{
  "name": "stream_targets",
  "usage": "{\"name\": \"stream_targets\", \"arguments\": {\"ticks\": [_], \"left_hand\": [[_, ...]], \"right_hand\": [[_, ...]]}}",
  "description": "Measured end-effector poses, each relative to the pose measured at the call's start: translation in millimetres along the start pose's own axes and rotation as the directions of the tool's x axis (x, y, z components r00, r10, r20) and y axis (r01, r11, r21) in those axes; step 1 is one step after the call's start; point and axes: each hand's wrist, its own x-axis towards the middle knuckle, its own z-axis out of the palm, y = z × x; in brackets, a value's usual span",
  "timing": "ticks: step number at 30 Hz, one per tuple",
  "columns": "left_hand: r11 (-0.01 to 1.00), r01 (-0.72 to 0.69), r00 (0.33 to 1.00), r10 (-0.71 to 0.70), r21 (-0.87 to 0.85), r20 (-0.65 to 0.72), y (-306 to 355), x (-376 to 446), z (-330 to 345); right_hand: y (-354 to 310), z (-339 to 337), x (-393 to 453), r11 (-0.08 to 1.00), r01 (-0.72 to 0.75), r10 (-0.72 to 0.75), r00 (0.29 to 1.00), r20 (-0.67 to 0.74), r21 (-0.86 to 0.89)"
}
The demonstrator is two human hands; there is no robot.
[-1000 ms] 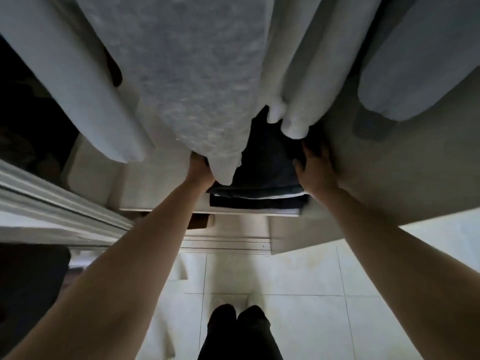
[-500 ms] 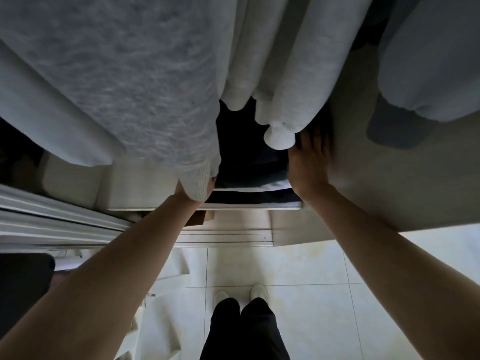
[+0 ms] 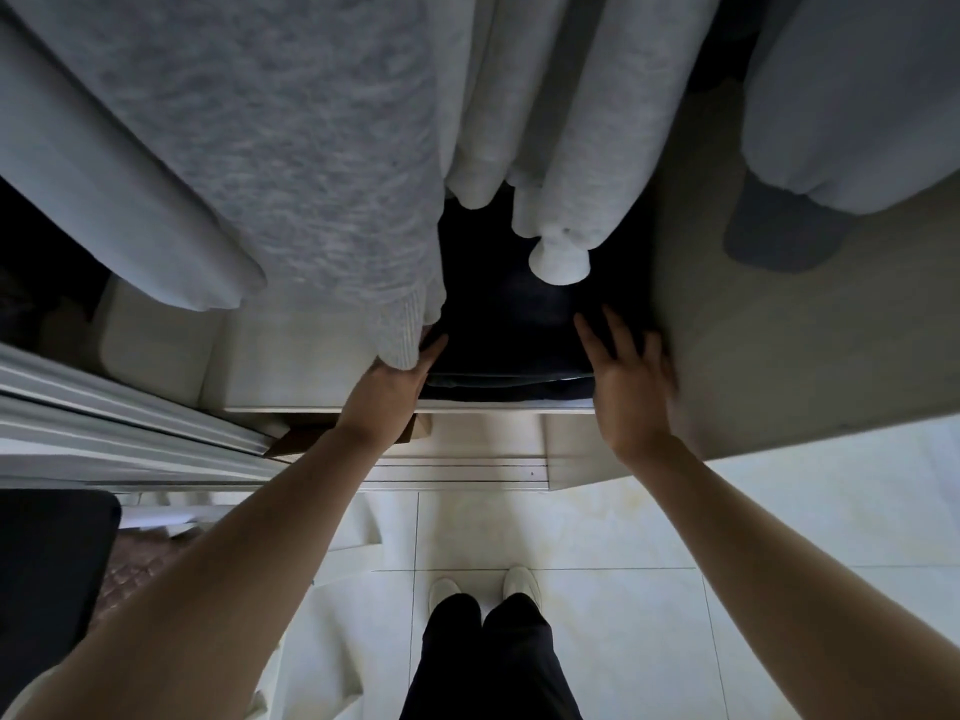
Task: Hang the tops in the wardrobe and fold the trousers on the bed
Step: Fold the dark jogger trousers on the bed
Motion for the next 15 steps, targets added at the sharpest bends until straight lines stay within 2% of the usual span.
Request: {"name": "stream_targets", "arguments": {"ticks": [2, 5, 9, 12, 14, 15], "left_hand": [[1.000, 0.004, 0.997, -0.004, -0.007, -0.071, 4.8, 1.4, 3.7], [0.998, 0.026, 0.999, -0.029, -0.061, -0.041, 12.6, 2.8, 2.4], [0.998, 0.052, 0.993, -0.049, -0.029, 0.103, 15.0, 3.9, 1.6], [0.996, 0.084, 0.987, -0.086, 0.021, 0.136, 17.0, 6.0, 2.0], [0.987, 0.133, 0.973, -0.148, 0.095, 0.175, 23.1, 7.8, 2.1], [0.981, 0.151, 0.974, -0.169, 0.123, 0.151, 27.5, 10.5, 0.8]], "right_hand": [[2.3, -0.1, 4.9, 0.999, -0.029, 0.029, 1.000, 0.003, 0.022], [3.1, 3.8, 3.8, 0.999, -0.026, 0.026, 1.000, 0.012, -0.043], [-6.7, -0.9, 5.9, 0.996, -0.054, 0.066, 0.979, 0.193, -0.069], [-15.9, -12.7, 12.0, 0.993, -0.105, 0.115, 0.944, 0.309, -0.050], [-22.3, -18.1, 18.9, 0.995, -0.095, 0.101, 0.947, 0.303, -0.035], [-25.1, -15.9, 22.8, 0.997, -0.072, 0.072, 0.962, 0.262, -0.011]]}}
